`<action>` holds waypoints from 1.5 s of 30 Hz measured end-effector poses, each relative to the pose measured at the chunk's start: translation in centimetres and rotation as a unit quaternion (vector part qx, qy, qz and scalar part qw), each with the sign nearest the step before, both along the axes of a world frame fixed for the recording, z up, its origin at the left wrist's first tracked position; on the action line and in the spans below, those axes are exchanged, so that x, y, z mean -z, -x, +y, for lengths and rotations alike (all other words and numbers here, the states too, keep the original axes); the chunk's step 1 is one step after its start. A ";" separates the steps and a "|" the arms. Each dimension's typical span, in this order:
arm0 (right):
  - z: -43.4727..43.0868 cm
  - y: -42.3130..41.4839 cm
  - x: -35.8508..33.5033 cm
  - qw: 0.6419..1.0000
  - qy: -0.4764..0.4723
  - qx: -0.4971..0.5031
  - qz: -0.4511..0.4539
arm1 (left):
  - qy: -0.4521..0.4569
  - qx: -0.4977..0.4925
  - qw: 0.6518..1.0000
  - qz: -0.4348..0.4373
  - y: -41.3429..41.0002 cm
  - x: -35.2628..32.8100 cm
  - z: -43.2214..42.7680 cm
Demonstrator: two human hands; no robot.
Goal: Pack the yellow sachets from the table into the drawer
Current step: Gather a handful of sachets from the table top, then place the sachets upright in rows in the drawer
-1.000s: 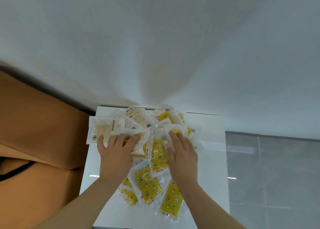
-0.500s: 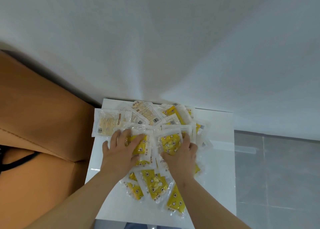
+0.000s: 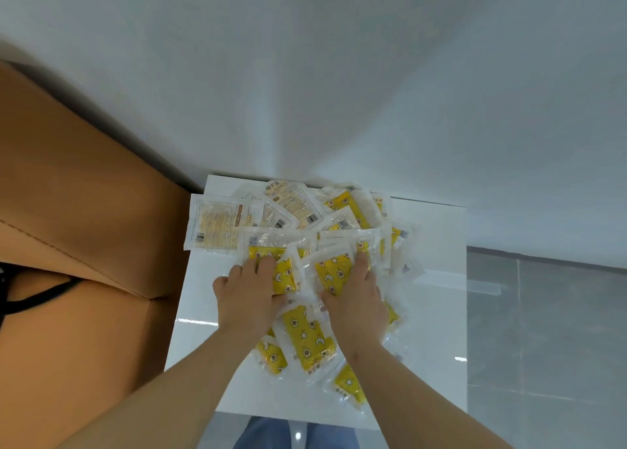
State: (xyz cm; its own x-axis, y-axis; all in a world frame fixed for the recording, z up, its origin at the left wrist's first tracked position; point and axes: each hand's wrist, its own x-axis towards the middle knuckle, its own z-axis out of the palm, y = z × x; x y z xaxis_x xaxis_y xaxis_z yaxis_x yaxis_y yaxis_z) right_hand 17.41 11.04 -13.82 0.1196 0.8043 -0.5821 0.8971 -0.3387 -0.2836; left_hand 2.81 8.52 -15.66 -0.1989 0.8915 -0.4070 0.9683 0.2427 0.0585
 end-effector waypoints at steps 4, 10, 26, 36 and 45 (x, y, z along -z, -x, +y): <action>-0.3 0.1 0.2 1.000 -0.008 -0.014 0.007 | 0.034 -0.054 0.997 -0.050 0.4 0.3 -0.1; -0.6 -0.3 -0.2 0.992 0.013 0.071 0.099 | 0.027 -0.179 0.967 -0.178 1.2 -1.2 -0.2; -5.0 -3.4 -17.0 0.703 -0.129 0.492 0.498 | 0.062 -0.364 0.599 -0.711 0.0 -18.2 -0.1; -17.1 -12.3 -29.2 0.607 -0.212 0.539 0.544 | 0.076 -0.223 0.602 -0.763 -9.5 -32.2 -8.3; -39.6 -20.5 -33.0 0.582 -0.299 0.531 0.540 | 0.144 -0.193 0.490 -0.838 -18.9 -35.5 -30.0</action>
State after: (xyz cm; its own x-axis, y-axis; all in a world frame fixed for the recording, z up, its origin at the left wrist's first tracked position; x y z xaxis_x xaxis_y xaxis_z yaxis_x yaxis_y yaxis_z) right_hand 37.87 -28.57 19.22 0.5571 0.7083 -0.4335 -0.5367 -0.0913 -0.8388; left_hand 21.74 -21.45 19.87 0.4982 0.7769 -0.3851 -0.5027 0.6207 0.6017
